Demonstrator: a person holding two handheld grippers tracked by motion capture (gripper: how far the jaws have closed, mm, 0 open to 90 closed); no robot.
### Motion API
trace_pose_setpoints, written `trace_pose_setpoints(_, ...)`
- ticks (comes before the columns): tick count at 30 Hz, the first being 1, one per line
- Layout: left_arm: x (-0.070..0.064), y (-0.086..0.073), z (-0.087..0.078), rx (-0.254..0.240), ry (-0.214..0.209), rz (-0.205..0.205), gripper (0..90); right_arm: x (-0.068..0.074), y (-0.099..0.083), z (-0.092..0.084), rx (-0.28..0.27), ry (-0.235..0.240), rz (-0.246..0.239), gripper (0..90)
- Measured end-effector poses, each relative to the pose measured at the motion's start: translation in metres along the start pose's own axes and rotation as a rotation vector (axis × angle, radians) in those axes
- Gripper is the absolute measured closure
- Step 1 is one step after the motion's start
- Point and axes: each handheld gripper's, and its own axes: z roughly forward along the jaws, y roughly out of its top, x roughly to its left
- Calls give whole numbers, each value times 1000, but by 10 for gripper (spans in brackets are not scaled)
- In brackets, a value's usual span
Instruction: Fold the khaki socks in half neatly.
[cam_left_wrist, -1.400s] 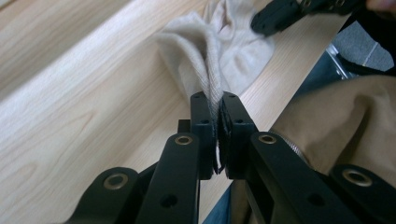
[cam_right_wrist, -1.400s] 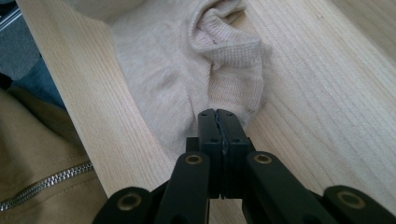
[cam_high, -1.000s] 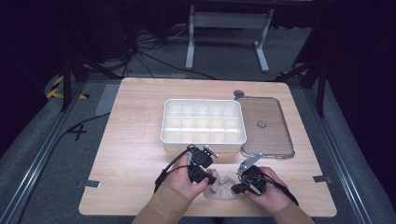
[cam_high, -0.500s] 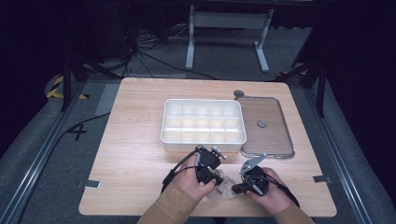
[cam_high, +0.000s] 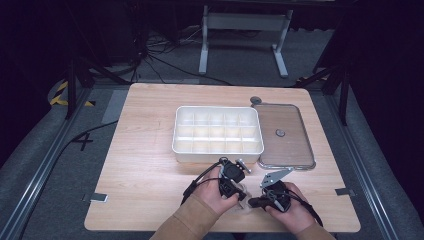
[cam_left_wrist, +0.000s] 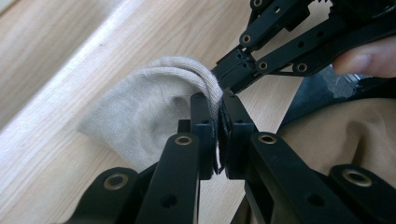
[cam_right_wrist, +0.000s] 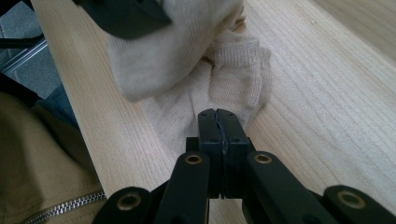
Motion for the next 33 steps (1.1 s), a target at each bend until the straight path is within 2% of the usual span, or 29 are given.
trace_pose_setpoints(4, -1, 1, 7, 39, -7, 5, 856, 0, 0, 0, -1, 1, 3, 900)
trace_pose_setpoints(6, -1, 0, 10, 38, -6, -13, 855, 1, 0, 0, -1, 2, -1, 900)
trace_pose_setpoints(9, 2, 0, 13, 43, 1, -9, 853, 1, 0, 0, 0, 1, -2, 900)
trace_pose_setpoints(12, 2, -1, 14, 30, -16, -16, 833, 1, 0, 0, 2, -2, -3, 900)
trace_pose_setpoints(14, 2, -1, 10, 8, -35, -13, 701, 1, 1, 0, 2, -3, -7, 900)
trace_pose_setpoints(16, 2, -3, 7, -10, -50, -16, 651, 2, 1, -1, 2, -4, -12, 897)
trace_pose_setpoints(19, 3, -6, -1, -29, -60, -10, 603, 5, 1, -4, -21, -39, -28, 883)
trace_pose_setpoints(22, 5, -11, -12, -63, -65, -14, 627, 6, 3, -14, -43, -43, -28, 865)
trace_pose_setpoints(25, 11, -19, -24, -71, -32, -37, 678, 6, 4, -25, -44, -79, -23, 870)
trace_pose_setpoints(28, 16, -22, -29, -71, -17, -47, 742, 8, 8, -34, -84, -105, -25, 896)
trace_pose_setpoints(30, 22, -27, -32, -76, 3, -69, 765, 12, 13, -42, -135, -121, -42, 897)
trace_pose_setpoints(31, 22, -27, -32, -76, 3, -69, 770, 12, 13, -42, -135, -121, -42, 897)
trace_pose_setpoints(33, 23, -30, -32, -79, 11, -79, 775, 19, 18, -44, -175, -124, -61, 897)
